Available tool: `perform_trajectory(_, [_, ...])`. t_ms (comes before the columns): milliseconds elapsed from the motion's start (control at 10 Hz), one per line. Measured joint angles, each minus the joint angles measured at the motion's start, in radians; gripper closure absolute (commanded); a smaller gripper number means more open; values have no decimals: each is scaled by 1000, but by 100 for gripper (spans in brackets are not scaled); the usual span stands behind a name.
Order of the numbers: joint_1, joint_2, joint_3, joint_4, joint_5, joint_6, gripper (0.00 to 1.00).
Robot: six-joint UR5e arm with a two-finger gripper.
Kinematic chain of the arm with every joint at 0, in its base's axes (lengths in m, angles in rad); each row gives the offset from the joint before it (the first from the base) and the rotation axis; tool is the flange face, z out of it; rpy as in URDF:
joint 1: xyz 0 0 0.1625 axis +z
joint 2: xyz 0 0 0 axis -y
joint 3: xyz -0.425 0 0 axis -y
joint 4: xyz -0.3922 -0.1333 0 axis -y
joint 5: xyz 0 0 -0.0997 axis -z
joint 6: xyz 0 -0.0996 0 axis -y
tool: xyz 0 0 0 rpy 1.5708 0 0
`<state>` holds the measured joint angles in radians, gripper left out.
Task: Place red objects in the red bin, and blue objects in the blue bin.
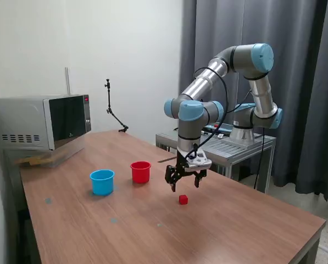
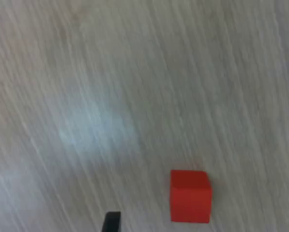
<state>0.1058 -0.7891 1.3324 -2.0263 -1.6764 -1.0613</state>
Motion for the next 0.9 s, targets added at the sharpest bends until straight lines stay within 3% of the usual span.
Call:
perform_trajectory(500, [0, 26, 12, -12, 0, 10, 0])
perform_trajectory(900, [-3, 30, 34, -12, -1, 73, 0])
